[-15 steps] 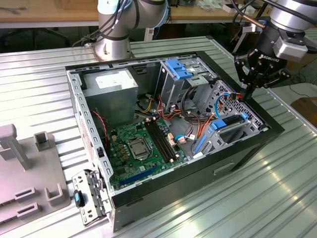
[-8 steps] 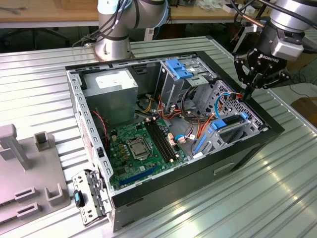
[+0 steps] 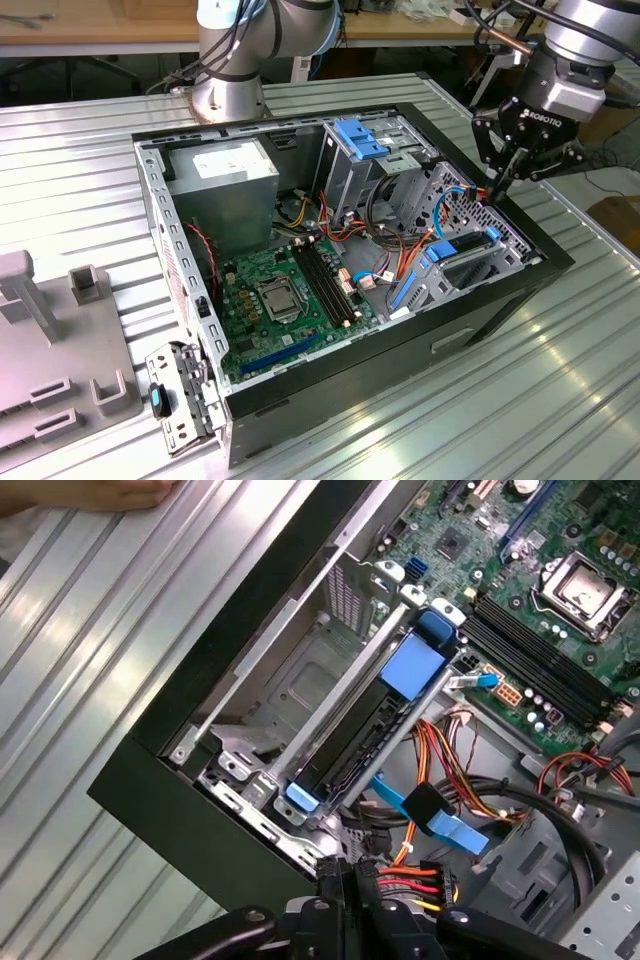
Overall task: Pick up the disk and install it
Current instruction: 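Insert the first disk wire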
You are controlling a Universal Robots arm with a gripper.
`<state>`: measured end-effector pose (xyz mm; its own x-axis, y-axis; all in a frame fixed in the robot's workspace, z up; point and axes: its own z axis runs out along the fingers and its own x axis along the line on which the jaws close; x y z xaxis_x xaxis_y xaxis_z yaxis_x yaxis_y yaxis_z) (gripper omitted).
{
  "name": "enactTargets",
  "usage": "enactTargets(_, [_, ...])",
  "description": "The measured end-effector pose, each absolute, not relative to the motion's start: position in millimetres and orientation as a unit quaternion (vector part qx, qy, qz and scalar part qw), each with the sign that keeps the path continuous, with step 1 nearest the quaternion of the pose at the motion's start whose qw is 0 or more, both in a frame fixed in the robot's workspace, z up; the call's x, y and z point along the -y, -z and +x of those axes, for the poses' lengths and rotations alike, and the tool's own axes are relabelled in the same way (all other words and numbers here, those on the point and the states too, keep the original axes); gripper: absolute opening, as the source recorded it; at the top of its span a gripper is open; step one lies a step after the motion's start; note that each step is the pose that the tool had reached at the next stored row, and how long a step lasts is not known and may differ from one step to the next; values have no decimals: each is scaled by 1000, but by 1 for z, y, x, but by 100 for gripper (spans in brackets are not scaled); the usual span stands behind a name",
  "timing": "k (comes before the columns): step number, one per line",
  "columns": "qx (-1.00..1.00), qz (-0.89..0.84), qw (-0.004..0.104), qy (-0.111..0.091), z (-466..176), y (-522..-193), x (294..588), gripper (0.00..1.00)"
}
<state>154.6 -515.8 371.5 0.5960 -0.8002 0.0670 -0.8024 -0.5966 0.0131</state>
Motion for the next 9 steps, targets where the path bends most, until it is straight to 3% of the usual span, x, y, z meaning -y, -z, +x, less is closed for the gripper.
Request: enactTargets(9, [488, 872, 22, -26, 155, -371, 516, 16])
